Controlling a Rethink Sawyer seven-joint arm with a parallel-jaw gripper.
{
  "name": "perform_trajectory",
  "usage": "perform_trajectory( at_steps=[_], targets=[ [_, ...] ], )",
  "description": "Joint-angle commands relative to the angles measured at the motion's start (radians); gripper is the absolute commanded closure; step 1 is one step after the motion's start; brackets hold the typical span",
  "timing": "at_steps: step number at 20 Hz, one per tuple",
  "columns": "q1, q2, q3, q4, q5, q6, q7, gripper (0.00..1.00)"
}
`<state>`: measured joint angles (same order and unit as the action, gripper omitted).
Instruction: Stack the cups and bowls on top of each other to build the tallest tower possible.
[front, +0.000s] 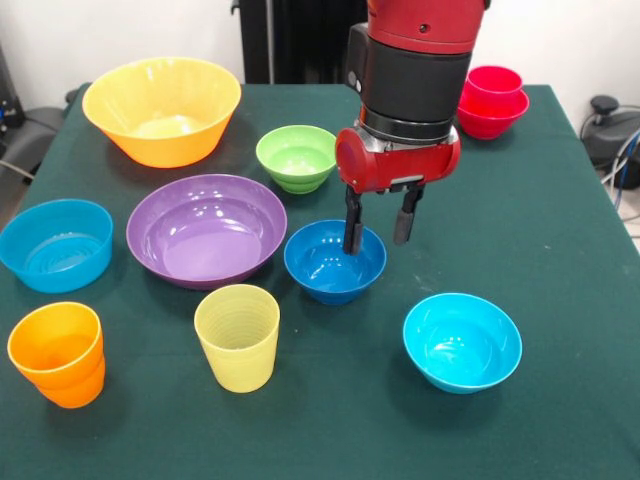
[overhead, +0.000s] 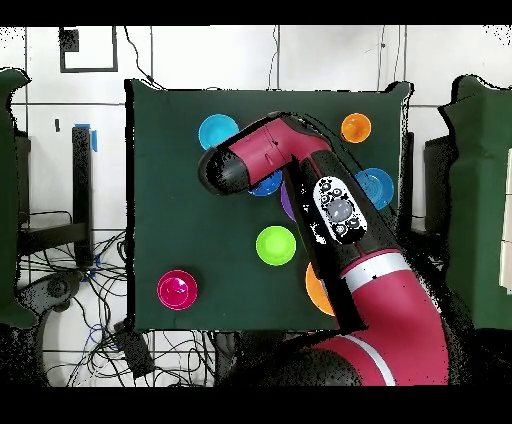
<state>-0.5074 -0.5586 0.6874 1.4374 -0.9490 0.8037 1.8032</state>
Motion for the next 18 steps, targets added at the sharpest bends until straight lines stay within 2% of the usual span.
perform_trajectory(
  at_steps=[1,7,18],
  targets=[
    [0.0,0.054,-0.055,-0.044,-0.099,-0.016,-0.242,0.0],
    [-0.001,0.052,-0.057,-0.039,-0.102,-0.025,-0.231,0.0],
    [0.005,0.096,-0.089,-0.035,-0.131,-0.049,-0.199,0.0]
  ],
)
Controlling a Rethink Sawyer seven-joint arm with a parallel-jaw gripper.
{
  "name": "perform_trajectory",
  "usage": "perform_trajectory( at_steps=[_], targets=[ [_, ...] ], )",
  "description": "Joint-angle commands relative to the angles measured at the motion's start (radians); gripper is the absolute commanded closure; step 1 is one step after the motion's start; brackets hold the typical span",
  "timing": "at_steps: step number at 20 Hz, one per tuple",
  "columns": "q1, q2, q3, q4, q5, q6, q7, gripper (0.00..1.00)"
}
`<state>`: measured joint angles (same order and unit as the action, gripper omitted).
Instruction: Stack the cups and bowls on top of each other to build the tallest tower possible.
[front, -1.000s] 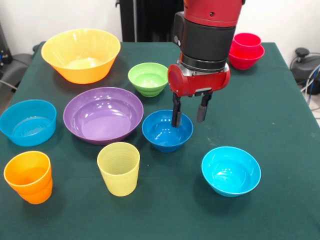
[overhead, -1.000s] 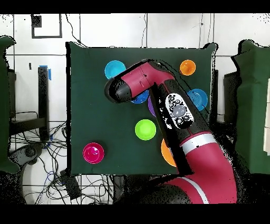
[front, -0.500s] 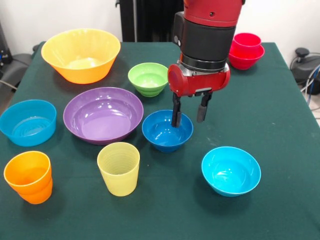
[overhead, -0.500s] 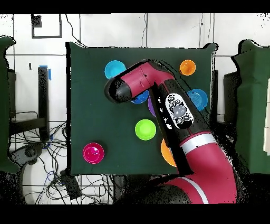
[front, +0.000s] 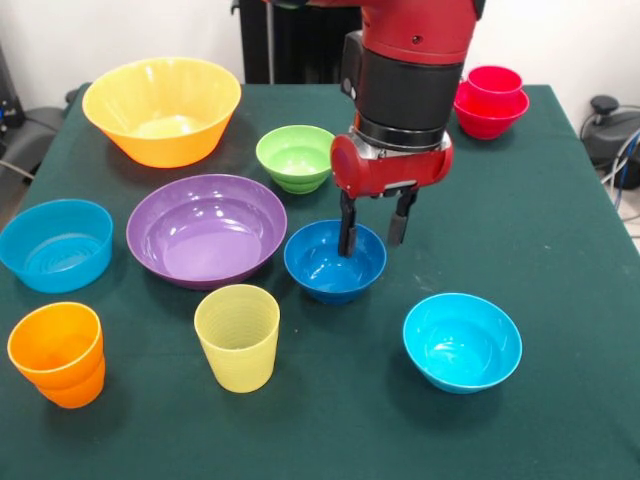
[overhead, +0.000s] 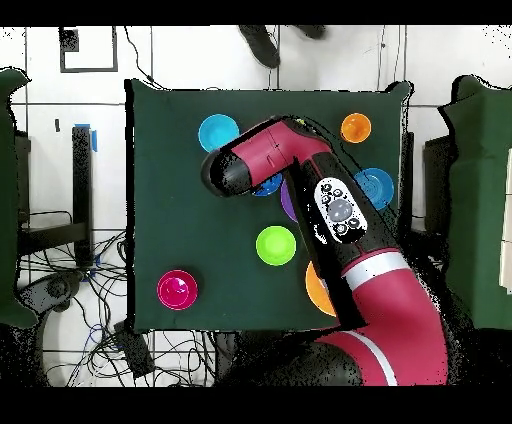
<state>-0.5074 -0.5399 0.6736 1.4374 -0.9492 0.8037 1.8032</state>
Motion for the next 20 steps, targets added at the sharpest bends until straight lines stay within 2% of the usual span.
perform_trajectory(
  at_steps=[1,12,20],
  targets=[
    [0.005,0.082,-0.078,-0.033,-0.134,-0.059,-0.194,0.0],
    [0.011,0.084,-0.087,-0.015,-0.169,-0.117,-0.166,0.0],
    [0.029,0.068,-0.11,0.002,-0.159,-0.116,-0.133,0.0]
  ],
)
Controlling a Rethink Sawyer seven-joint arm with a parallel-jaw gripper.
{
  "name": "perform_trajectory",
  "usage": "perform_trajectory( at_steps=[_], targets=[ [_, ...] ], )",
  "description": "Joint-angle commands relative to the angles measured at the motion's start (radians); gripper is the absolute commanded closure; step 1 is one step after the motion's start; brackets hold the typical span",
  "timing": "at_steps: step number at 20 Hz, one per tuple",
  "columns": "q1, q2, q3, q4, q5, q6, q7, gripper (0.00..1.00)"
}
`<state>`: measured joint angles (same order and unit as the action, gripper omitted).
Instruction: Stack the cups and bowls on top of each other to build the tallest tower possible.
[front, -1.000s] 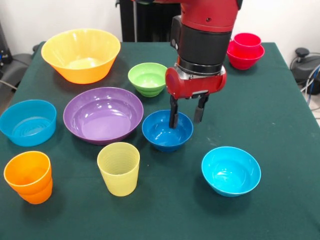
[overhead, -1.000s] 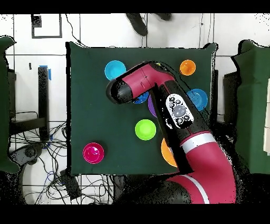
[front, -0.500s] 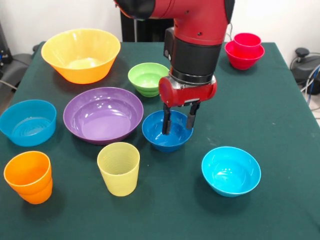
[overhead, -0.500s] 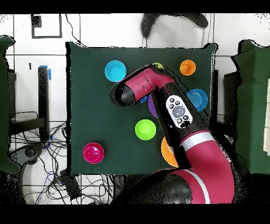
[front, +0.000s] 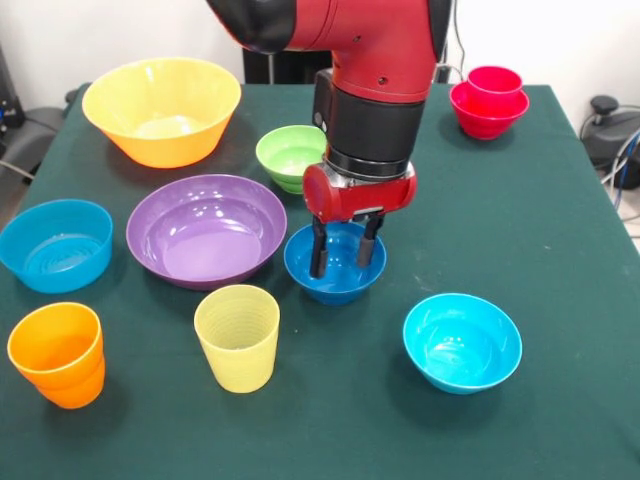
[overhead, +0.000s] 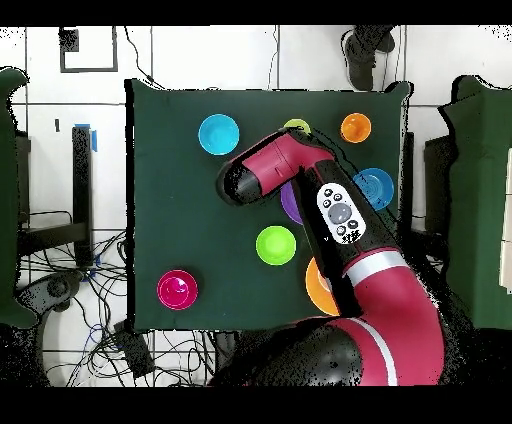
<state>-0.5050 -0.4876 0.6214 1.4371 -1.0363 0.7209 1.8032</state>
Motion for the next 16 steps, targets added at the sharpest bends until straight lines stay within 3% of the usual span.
perform_trajectory(
  at_steps=[1,16],
  targets=[
    [0.027,0.014,-0.058,0.005,-0.067,-0.03,-0.134,0.0],
    [0.052,-0.046,-0.088,0.086,-0.023,0.005,-0.088,0.0]
  ],
)
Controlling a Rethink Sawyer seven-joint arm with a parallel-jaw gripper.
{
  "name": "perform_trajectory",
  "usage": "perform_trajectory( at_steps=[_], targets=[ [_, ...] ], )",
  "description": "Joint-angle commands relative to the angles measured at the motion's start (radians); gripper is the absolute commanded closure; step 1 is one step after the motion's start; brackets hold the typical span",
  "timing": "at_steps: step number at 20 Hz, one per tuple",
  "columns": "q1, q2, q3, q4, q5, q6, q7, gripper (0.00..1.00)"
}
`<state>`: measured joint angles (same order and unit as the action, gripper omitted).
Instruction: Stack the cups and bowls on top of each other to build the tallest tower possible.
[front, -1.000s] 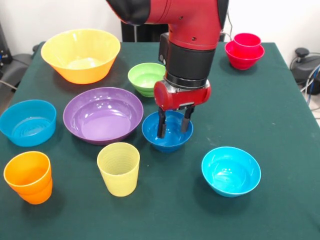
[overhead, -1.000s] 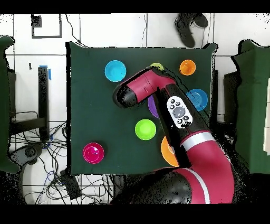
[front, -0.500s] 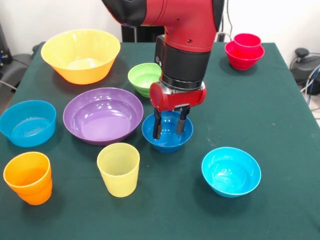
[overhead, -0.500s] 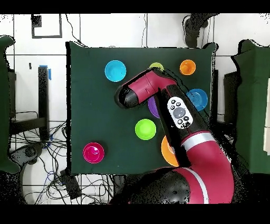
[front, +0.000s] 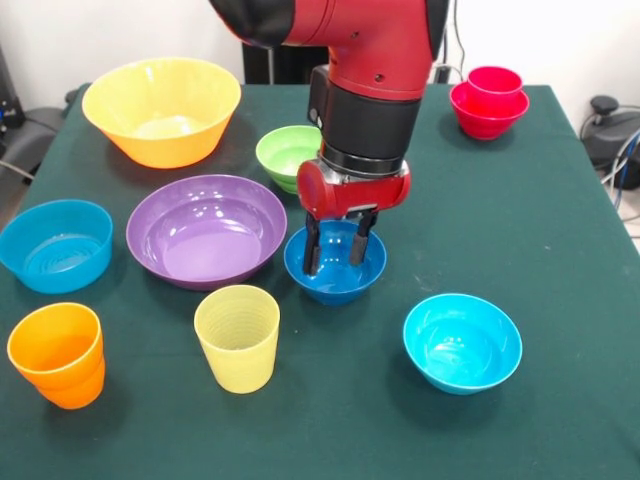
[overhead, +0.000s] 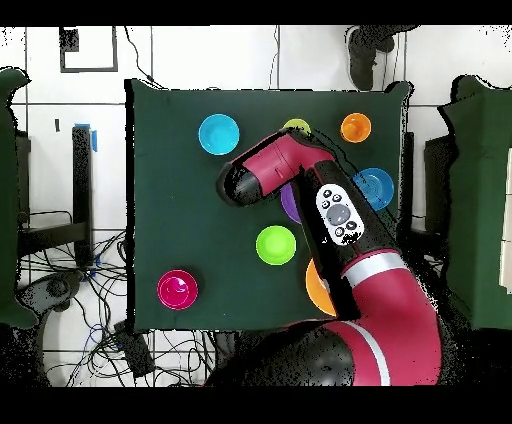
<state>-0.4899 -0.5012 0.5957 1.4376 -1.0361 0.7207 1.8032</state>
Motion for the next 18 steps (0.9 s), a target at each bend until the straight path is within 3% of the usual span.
perform_trajectory(
  at_steps=[1,10,18],
  targets=[
    [0.039,-0.034,-0.064,0.089,-0.017,0.008,-0.084,0.0],
    [0.062,-0.047,-0.075,0.099,0.006,0.016,-0.07,0.0],
    [0.046,-0.034,-0.065,0.134,0.054,0.006,-0.065,0.0]
  ],
)
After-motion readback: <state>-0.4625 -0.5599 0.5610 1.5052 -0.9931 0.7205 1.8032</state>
